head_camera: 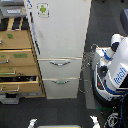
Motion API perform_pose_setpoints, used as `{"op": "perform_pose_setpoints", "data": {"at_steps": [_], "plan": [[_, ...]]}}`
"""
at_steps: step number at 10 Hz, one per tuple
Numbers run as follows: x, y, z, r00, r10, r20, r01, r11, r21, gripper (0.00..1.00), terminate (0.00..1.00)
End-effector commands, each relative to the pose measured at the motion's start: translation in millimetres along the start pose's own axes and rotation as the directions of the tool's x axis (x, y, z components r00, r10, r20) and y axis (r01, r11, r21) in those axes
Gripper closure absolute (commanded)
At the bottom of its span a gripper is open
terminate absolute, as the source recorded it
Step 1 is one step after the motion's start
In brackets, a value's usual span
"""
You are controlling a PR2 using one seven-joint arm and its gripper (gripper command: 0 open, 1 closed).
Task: Opening the fridge
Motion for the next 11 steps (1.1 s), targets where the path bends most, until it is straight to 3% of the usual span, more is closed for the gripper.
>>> {"op": "perform_pose_setpoints", "data": {"at_steps": [1, 3, 7, 11], "plan": [[16, 15, 2, 0.998, 0.063, -0.019, -0.063, 0.998, -0.025, 0.0, 0.0], [37, 33, 5, 0.996, 0.085, 0.026, -0.086, 0.996, 0.032, 0.0, 0.0], [86, 63, -12, 0.982, 0.186, -0.044, -0.188, 0.981, -0.045, 0.0, 0.0], [108, 102, -24, 0.946, 0.292, -0.142, -0.3, 0.953, -0.036, 0.0, 0.0]]}}
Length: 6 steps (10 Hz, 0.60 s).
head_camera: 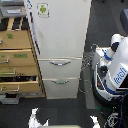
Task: Opening the fridge
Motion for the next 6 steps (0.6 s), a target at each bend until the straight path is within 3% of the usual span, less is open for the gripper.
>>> {"op": "perform_pose_setpoints", "data": {"at_steps": [1, 3, 6], "plan": [[70, 72, -31, 0.945, 0.23, -0.233, -0.242, 0.97, -0.023, 0.0, 0.0], [86, 88, -36, 0.934, 0.258, -0.247, -0.278, 0.959, -0.049, 0.0, 0.0], [122, 113, -35, 0.937, 0.277, -0.211, -0.317, 0.93, -0.187, 0.0, 0.0]]}}
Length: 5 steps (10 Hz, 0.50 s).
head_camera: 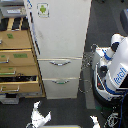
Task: Opening the fridge
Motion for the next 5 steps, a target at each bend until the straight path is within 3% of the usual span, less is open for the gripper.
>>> {"op": "perform_pose_setpoints", "data": {"at_steps": [1, 2, 5], "plan": [[102, 93, -24, 0.958, 0.209, -0.196, -0.24, 0.959, -0.149, 0.0, 0.0], [113, 98, -25, 0.959, 0.213, -0.187, -0.239, 0.962, -0.129, 0.0, 0.0], [141, 122, -26, 0.946, 0.258, -0.195, -0.297, 0.931, -0.211, 0.0, 0.0]]}}
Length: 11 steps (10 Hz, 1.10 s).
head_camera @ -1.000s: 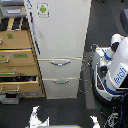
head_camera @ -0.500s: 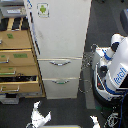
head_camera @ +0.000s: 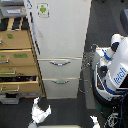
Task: Opening the fridge
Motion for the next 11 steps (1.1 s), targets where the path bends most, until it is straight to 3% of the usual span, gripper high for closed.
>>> {"op": "perform_pose_setpoints", "data": {"at_steps": [1, 4, 11], "plan": [[133, 98, -33, 0.96, 0.189, -0.209, -0.231, 0.953, -0.198, 0.0, 0.0], [165, 146, -30, 0.929, 0.305, -0.208, -0.336, 0.932, -0.136, 0.0, 0.0], [235, 216, 53, 0.934, 0.327, -0.144, -0.329, 0.944, 0.012, 0.0, 0.0]]}}
